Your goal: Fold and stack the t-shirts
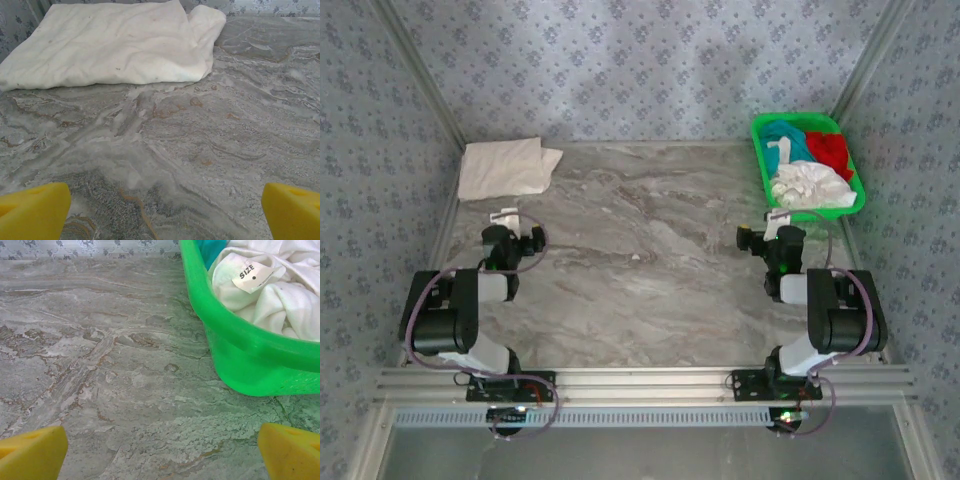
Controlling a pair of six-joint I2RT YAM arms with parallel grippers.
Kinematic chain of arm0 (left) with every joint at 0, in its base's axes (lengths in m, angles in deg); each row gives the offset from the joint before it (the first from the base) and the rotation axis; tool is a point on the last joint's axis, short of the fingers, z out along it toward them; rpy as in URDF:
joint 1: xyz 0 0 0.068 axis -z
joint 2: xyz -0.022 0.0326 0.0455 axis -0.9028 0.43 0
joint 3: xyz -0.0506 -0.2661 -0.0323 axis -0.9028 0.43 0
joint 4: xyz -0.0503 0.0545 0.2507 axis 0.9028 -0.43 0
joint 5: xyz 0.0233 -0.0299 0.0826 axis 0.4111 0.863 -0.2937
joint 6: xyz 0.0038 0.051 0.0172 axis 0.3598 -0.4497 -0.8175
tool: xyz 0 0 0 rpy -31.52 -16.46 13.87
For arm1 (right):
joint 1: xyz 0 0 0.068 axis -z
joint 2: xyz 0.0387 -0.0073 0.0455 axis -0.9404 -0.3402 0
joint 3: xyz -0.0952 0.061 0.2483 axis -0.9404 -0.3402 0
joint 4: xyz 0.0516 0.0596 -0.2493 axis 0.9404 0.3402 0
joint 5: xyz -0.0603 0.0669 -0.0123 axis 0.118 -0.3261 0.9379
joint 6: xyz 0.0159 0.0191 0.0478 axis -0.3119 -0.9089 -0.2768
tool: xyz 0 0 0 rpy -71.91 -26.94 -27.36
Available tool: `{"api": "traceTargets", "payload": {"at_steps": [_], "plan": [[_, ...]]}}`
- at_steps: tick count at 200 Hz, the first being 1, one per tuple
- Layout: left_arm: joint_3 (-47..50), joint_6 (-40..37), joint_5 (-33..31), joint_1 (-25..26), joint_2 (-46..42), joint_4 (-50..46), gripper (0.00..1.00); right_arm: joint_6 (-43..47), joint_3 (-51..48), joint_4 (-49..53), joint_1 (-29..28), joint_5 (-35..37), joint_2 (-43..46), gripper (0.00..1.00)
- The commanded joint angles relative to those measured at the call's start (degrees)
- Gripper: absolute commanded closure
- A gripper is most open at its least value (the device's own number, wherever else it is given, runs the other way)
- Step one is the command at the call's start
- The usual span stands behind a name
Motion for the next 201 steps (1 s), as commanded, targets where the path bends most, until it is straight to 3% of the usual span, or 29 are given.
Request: {"api": "traceTargets", "payload": {"at_steps": [1,115,124,140,159,171,184,195,201], "plan": [[-0.8,0.3,0.6,-0.1,0.5,0.0,0.02,0.1,0.8,1.2,-0.1,-0.1,-0.4,0.00],[-0.5,0.5,2.1,-0.7,0.2,0.7,0.02,0.0,0.6,0.5,-0.6,1.6,0.8,0.00],[-0.9,-0.9,2.0,0.1,-3.3,-2.5,0.03,0.9,3.1,10.1,-2.4,5.1,6.7,0.00],[-5.3,-1.1,-4.0,4.6,-18.8,-20.3,0.04,-6.4,11.5,31.9,-4.3,11.8,19.1,0.00],[-12.9,8.6,0.7,7.1,-32.3,-31.5,0.05,-12.9,19.4,43.2,-2.3,1.2,25.7,0.01],[-22.5,12.0,2.4,10.0,-30.8,-41.2,0.13,-13.9,27.6,51.9,-3.2,0.6,22.9,0.08],[-33.2,9.4,1.2,16.3,-24.4,-50.5,0.19,-11.8,39.0,63.3,-5.7,1.2,15.3,0.15],[-39.6,7.9,-1.3,21.5,-18.2,-54.2,0.20,-11.3,48.2,70.5,-7.4,3.7,8.7,0.16],[-41.9,7.9,-0.8,23.1,-15.3,-54.6,0.24,-11.8,52.3,73.3,-7.4,1.8,5.5,0.22]]}}
